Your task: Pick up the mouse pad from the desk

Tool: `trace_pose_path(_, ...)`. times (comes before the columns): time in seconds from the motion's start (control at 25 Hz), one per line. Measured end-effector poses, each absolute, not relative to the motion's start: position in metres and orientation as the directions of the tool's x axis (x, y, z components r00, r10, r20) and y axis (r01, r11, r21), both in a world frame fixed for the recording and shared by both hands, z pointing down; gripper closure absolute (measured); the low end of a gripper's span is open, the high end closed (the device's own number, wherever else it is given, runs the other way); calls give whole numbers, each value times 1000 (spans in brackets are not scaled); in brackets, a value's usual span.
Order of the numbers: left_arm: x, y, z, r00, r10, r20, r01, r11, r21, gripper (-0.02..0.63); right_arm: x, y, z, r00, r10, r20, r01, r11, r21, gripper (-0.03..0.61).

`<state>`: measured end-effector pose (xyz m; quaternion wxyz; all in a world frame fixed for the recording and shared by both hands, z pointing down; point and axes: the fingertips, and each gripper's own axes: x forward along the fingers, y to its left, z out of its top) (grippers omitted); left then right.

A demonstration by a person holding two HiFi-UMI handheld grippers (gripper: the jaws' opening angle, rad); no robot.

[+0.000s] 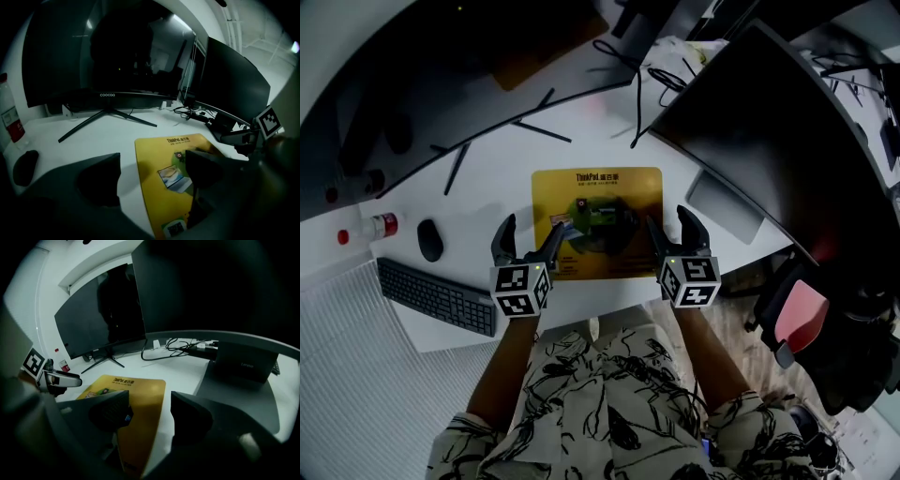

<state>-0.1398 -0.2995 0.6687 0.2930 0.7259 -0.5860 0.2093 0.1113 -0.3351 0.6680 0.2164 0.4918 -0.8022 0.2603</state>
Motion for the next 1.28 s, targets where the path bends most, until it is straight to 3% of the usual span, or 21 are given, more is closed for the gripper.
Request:
trace_pose_path(0.4, -132, -297, 700, 225, -669, 708, -974, -127, 190, 213, 108, -328, 704, -373, -586, 720, -912, 374, -168, 288)
trace_pose_path(0.68, -130, -294, 711, 212, -647, 733, -976, -100, 195, 250, 105, -324, 713, -366, -581, 727, -912, 380, -155, 287)
trace_pose_path(1.28, -130, -292, 715, 95, -638, 764, -995, -45, 86, 377, 102, -321, 712, -334, -617, 713, -916, 390, -92, 350)
